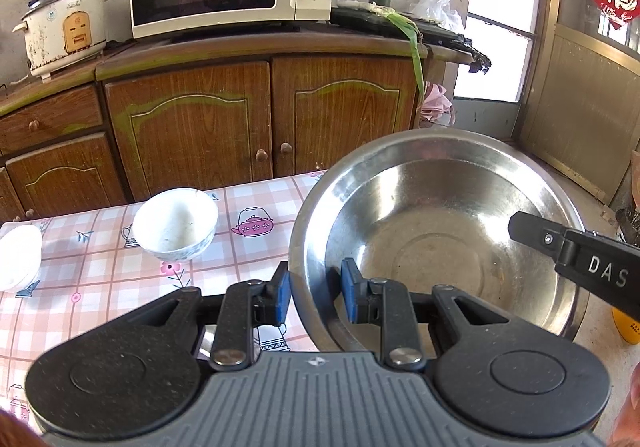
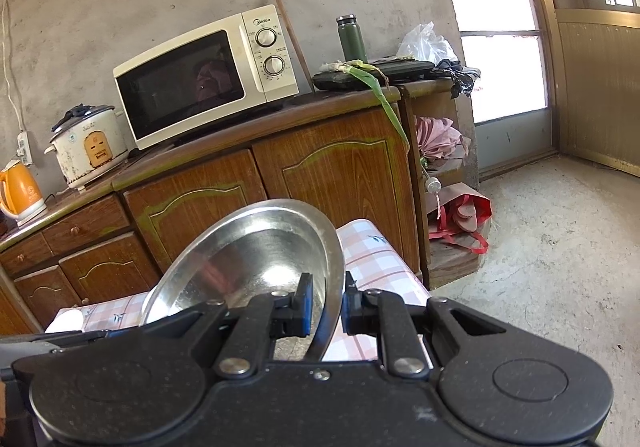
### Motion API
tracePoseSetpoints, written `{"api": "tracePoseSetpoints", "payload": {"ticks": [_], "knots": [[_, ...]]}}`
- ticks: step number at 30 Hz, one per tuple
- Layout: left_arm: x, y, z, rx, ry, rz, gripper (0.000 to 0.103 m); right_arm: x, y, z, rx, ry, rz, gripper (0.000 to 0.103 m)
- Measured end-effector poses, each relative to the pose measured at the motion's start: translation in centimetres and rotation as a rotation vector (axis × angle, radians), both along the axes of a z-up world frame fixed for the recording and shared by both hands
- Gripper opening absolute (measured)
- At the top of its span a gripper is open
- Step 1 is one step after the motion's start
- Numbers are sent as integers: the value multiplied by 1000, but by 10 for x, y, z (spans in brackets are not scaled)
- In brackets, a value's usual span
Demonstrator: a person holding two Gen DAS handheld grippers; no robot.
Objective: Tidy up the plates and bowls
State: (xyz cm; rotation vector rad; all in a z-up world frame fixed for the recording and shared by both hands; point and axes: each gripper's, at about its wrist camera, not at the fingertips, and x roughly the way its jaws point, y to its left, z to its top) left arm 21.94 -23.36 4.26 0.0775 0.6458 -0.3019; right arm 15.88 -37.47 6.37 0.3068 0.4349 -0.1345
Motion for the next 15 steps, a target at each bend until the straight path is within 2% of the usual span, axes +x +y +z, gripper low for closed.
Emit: {"api": "tracePoseSetpoints", "payload": {"ticks": [15], "knots": [[-22,6,-2,9,-17,-18,26,-29,7,0,24,-8,-13,19]]}}
